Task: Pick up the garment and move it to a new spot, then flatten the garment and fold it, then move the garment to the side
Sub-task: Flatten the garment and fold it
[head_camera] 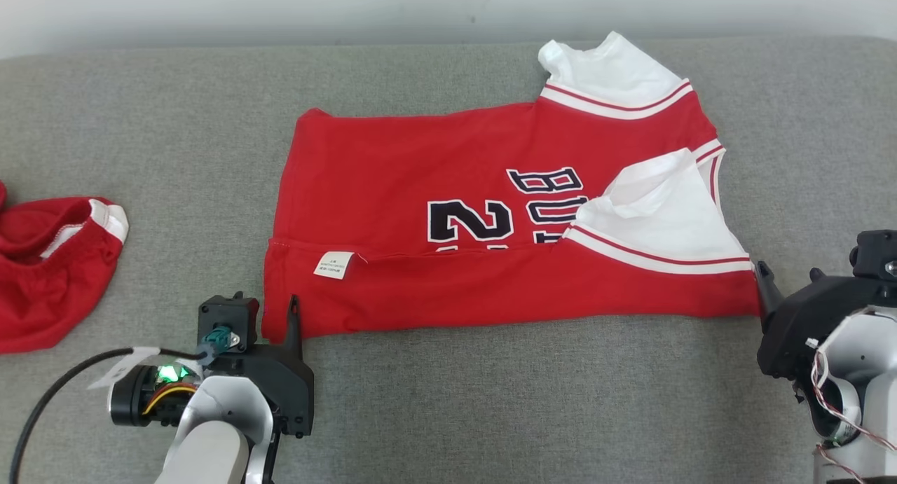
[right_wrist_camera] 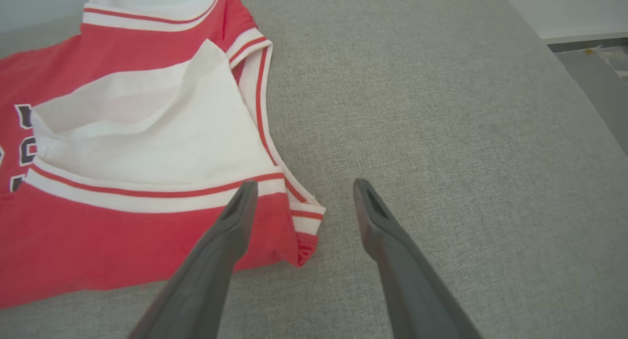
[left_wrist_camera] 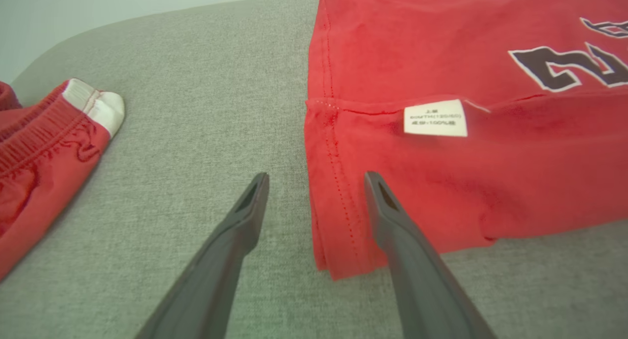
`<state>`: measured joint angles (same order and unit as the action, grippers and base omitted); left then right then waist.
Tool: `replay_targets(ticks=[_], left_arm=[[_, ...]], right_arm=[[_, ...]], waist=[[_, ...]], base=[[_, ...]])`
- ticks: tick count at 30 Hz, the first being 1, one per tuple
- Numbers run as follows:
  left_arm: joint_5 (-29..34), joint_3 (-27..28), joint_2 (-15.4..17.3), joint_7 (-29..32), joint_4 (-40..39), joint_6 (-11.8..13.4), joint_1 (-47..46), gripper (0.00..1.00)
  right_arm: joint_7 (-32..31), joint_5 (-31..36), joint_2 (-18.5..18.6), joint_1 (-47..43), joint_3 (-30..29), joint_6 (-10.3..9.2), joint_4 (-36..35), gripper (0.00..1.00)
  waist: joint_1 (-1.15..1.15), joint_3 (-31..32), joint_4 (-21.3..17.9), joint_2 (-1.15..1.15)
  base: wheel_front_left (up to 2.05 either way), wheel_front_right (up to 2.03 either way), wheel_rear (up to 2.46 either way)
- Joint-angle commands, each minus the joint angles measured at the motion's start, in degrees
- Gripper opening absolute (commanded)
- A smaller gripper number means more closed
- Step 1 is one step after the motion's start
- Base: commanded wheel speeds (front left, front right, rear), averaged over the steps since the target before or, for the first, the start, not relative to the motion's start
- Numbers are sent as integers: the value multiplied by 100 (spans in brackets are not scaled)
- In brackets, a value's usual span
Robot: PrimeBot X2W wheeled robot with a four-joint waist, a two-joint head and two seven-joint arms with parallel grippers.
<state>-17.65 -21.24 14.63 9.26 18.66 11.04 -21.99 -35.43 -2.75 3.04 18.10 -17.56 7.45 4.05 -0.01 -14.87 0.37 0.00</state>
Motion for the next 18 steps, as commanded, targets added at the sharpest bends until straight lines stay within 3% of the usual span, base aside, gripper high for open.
replay_targets(ticks=[1,12,15,16,17,18], left_arm=[[72,-53,23,62,97,-19,-78,100],[105,-228,-78,369,549,168,-31,100],[-25,-269,-131,486,647,53,37,100],[-80,-282,-162,505,661,8,62,96],[-125,-299,-188,529,678,-19,86,49],[-165,-318,-205,551,701,-69,109,33]], right_arm=[[-84,112,-13,105,18,8,111,100],[-535,266,-18,100,47,9,584,100],[-628,178,-19,29,93,9,663,100],[-651,101,-21,18,123,9,685,100],[-677,46,-22,16,145,9,707,100],[-719,30,-22,3,166,9,738,100]], waist=[[1,-87,-33,0],[1,-196,81,0],[1,-154,81,0],[1,-136,76,0],[1,-118,69,0],[1,-98,60,0]], base=[[0,0,0],[0,0,0],[0,0,0],[0,0,0],[0,0,0],[0,0,0]])
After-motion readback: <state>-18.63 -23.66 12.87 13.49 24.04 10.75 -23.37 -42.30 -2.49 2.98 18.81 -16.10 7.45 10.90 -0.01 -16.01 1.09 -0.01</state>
